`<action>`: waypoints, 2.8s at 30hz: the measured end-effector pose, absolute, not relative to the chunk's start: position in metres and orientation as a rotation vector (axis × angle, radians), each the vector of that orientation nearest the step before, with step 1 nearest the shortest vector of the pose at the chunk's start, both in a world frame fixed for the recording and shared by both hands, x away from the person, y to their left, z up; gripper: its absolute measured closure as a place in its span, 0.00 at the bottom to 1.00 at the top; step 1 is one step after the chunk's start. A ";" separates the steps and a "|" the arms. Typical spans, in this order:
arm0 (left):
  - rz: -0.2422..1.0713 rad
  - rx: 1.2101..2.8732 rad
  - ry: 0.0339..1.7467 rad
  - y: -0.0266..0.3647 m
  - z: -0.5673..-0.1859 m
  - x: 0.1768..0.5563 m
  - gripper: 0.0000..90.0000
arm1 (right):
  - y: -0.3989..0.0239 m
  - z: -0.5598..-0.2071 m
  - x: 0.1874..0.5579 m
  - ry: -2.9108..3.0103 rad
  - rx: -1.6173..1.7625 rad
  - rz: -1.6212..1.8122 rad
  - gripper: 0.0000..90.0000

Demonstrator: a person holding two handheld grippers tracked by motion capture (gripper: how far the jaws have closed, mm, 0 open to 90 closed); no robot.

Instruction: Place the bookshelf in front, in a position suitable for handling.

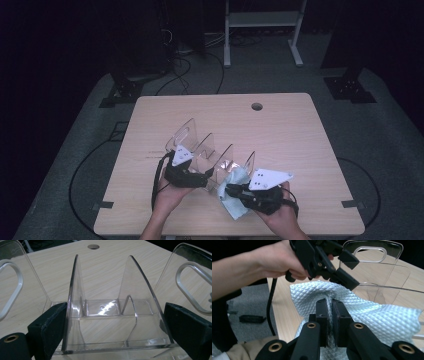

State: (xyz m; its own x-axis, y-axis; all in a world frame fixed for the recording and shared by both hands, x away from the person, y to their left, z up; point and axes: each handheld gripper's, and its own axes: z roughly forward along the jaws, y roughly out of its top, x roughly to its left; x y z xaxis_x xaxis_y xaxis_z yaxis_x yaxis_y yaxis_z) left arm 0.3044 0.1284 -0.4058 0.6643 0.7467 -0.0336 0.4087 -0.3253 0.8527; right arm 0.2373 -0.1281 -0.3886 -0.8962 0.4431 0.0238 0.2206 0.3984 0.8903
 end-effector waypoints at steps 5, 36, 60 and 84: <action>0.441 1.946 0.879 0.127 -0.404 0.302 0.08 | -0.139 -0.389 0.240 2.419 0.644 1.503 0.93; 0.368 1.979 0.824 0.113 -0.406 0.298 0.08 | -0.178 -0.384 0.244 2.341 0.759 1.569 0.93; 0.376 1.993 0.803 0.109 -0.406 0.296 0.08 | -0.184 -0.392 0.247 2.340 0.804 1.538 0.93; 0.329 2.019 0.689 0.090 -0.402 0.284 0.09 | -0.219 -0.399 0.264 2.239 0.955 1.480 0.93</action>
